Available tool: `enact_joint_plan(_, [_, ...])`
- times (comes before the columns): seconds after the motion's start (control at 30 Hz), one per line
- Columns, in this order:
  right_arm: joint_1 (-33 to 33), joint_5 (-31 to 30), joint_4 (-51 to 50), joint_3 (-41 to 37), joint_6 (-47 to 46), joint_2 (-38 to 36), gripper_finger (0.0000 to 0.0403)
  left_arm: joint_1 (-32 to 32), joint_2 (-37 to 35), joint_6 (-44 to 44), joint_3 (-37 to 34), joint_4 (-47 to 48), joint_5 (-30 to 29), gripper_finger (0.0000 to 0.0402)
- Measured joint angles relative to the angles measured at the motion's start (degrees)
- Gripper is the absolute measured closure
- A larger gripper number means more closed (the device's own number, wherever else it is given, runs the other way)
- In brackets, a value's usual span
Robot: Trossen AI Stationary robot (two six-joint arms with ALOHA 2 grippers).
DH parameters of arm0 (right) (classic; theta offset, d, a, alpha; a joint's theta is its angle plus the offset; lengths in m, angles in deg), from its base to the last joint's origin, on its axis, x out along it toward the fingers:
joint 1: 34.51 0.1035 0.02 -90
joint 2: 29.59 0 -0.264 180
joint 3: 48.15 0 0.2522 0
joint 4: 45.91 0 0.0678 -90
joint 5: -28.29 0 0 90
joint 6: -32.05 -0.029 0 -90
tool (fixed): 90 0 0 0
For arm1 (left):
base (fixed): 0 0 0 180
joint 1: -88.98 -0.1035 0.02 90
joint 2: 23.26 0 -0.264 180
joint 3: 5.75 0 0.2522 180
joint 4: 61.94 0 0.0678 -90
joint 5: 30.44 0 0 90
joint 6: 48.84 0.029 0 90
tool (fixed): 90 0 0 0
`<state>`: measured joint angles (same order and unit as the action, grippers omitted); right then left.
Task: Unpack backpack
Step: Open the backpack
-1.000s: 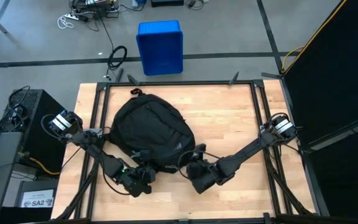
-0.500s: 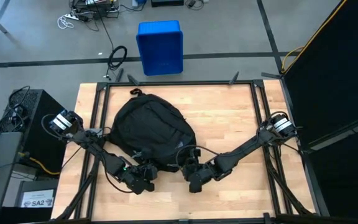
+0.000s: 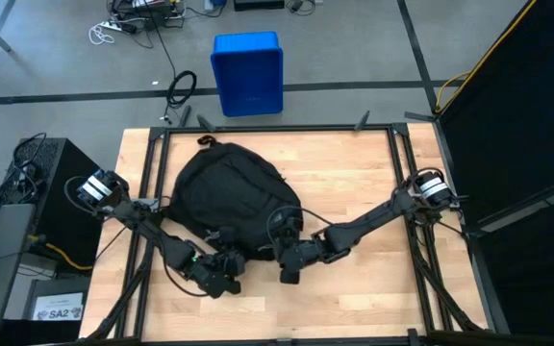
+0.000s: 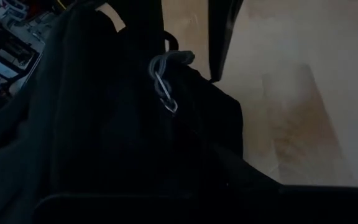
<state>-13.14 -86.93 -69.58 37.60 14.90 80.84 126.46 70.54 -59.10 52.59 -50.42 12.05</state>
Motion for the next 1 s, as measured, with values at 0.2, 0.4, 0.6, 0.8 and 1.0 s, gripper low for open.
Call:
enact_joint_plan(0.2, [-0.08, -0.26, -0.47, 0.00, 4.29, 0.03, 0.0313, 0.01, -0.01, 0.70, 0.00, 0.03, 0.07, 0.0402])
enact_joint_plan(0.4, [0.79, -0.40, -1.62, 0.00, 6.53, 0.04, 0.0390, 0.01, 0.00, 0.70, 0.00, 0.26, 0.15, 0.0402])
enact_joint_plan(0.6, [0.88, -2.83, -12.30, 0.03, 2.20, -1.07, 0.0398, 0.17, -0.01, 0.68, 0.00, 0.74, 3.76, 0.0402])
enact_joint_plan(0.8, [1.40, -6.06, -25.53, 0.02, -4.91, -3.71, 0.0400, 1.74, -0.04, 0.89, 0.00, 1.65, 4.78, 0.0402])
enact_joint_plan(1.0, [2.24, -7.80, -28.20, -0.02, -7.27, -6.26, 0.0401, 2.51, -0.04, 0.98, 0.00, 1.63, 4.32, 0.0402])
